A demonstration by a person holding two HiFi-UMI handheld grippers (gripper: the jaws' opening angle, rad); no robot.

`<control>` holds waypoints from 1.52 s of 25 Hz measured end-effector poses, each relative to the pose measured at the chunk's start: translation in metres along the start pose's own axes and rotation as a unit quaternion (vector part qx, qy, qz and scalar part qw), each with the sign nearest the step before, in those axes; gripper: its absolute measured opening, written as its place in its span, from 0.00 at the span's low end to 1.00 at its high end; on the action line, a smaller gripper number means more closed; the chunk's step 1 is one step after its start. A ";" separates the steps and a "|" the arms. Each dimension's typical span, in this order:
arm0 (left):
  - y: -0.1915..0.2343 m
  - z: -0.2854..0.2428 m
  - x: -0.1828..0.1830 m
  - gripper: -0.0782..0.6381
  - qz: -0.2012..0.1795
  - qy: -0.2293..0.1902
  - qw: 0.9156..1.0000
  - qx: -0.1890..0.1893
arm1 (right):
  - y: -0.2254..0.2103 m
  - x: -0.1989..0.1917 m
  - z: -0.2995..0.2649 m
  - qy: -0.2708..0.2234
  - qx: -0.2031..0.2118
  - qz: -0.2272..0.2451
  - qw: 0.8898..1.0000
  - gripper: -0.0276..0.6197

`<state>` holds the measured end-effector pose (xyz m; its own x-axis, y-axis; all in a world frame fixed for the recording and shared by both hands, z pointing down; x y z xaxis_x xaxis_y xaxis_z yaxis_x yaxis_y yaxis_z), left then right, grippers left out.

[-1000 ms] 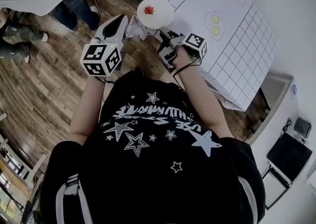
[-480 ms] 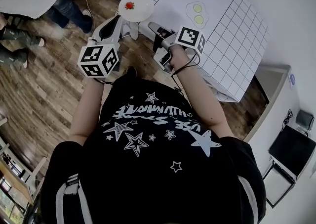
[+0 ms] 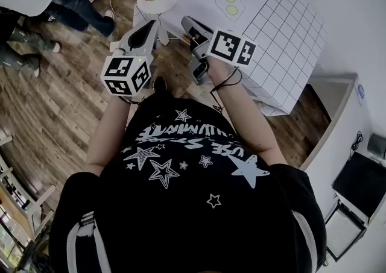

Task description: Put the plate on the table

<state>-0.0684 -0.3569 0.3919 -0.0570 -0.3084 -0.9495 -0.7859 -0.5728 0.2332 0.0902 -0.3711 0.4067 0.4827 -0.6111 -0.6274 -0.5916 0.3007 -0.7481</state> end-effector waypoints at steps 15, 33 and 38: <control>-0.093 0.054 -0.036 0.12 -0.010 0.019 1.000 0.020 | 0.003 -0.041 0.115 -0.011 0.033 0.080 0.996 0.07; -0.108 0.153 -0.070 0.12 0.029 0.014 0.999 0.023 | 0.043 -0.090 0.156 -0.054 0.043 0.152 0.986 0.07; -0.107 0.206 -0.075 0.12 0.037 -0.002 0.999 0.026 | 0.084 -0.124 0.168 -0.062 0.044 0.177 0.981 0.07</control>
<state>-0.1067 -0.1159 0.3950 -0.1177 -0.3451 -0.9311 -0.8099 -0.5092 0.2911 0.0894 -0.1470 0.3850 0.3350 -0.3646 -0.8688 -0.6812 0.5433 -0.4906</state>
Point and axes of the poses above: the fingertips, and each gripper's own axes: z backward along the fingers, y to its left, x out of its top, the point moved 6 cm from there along z, backward along the fingers, and after that the axes turned 3 degrees about z, right-handed, at the moved point
